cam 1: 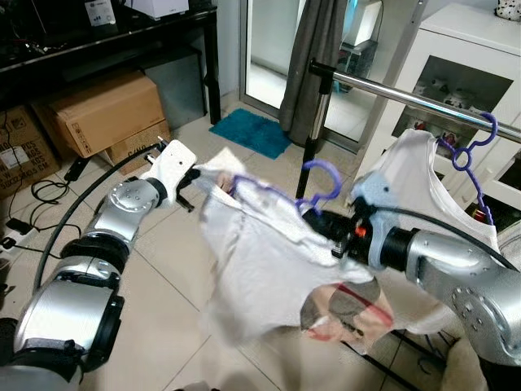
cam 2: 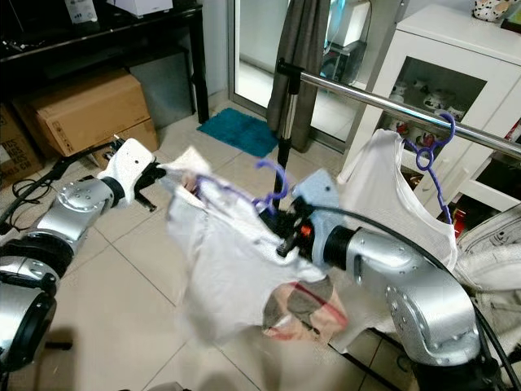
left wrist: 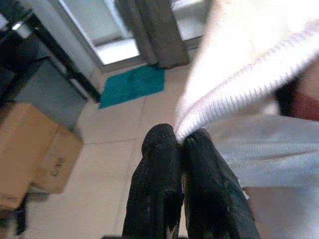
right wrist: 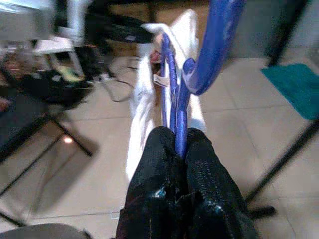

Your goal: Hang hanger

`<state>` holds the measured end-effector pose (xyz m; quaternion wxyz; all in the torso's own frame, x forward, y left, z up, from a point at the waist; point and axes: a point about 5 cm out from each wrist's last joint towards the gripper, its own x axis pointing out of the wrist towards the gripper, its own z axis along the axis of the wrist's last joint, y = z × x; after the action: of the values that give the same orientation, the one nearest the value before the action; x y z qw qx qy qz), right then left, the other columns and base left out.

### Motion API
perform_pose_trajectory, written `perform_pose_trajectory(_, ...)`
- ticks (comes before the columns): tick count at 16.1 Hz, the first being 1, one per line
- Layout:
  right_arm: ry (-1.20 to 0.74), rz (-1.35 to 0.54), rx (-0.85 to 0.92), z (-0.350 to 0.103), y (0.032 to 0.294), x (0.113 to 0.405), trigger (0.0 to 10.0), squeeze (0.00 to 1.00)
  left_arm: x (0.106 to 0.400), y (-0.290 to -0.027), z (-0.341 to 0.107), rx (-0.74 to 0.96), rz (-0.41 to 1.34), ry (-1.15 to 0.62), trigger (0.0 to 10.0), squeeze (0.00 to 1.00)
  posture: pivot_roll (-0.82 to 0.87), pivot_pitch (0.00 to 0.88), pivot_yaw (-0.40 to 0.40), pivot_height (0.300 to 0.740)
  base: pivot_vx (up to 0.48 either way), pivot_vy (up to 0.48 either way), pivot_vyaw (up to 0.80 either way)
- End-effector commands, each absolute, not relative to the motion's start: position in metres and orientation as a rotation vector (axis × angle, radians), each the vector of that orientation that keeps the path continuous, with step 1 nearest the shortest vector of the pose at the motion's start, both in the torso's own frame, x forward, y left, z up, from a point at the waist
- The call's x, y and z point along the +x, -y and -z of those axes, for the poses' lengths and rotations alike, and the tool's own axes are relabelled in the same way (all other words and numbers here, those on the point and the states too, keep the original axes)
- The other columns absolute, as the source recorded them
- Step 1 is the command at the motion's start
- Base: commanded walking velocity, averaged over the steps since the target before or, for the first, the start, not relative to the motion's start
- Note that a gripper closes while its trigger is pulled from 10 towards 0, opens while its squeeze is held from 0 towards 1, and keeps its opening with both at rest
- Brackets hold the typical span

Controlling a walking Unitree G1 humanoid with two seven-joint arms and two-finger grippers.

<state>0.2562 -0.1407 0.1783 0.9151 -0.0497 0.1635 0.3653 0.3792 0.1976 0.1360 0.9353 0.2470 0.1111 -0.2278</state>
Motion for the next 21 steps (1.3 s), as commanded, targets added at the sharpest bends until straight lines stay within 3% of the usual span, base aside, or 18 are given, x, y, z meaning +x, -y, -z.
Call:
perform_pose_trajectory(1,-0.306,-0.663,-0.124,-0.184,0.153,0.263,0.0,0.0,0.379,-0.2,-0.136,0.471,0.465,-0.238,0.0,0.0,-0.17,0.0,0.006,0.74,0.0,0.0,0.0)
perform_pose_trajectory(3,-0.382,-0.668,-0.336,-0.169,0.157,0.261,0.0,0.0,0.379,-0.205,-0.142,0.46,0.479,-0.216,0.0,0.0,-0.17,0.0,-0.002,0.74,0.0,0.0,0.0)
perform_pose_trajectory(5,-0.436,-0.744,-0.464,-0.156,0.148,0.255,0.0,0.0,0.38,-0.208,-0.153,0.594,0.525,-0.198,0.0,0.0,-0.17,0.0,-0.004,0.74,0.0,0.0,0.0)
perform_pose_trajectory(9,-0.512,-0.833,-0.59,-0.141,0.118,0.264,0.0,0.0,0.391,-0.16,-0.173,0.748,0.674,-0.109,0.0,0.0,-0.17,0.0,-0.008,0.74,0.0,0.0,0.0)
perform_pose_trajectory(12,-0.512,-0.792,-0.572,-0.135,0.104,0.284,0.0,0.0,0.387,-0.124,-0.165,0.733,0.786,-0.086,0.0,0.0,-0.18,0.0,-0.001,0.74,0.0,0.0,0.0)
perform_pose_trajectory(15,-0.465,-0.768,-0.556,-0.146,0.087,0.301,0.0,0.0,0.38,-0.108,-0.146,0.789,0.843,-0.124,0.0,0.0,-0.19,0.0,0.007,0.74,0.0,0.0,0.0)
perform_pose_trajectory(21,-0.512,-0.788,-0.579,-0.139,0.085,0.313,0.0,0.0,0.375,-0.12,-0.132,0.897,0.84,-0.174,0.0,0.0,-0.18,0.0,-0.001,0.74,0.0,0.0,0.0)
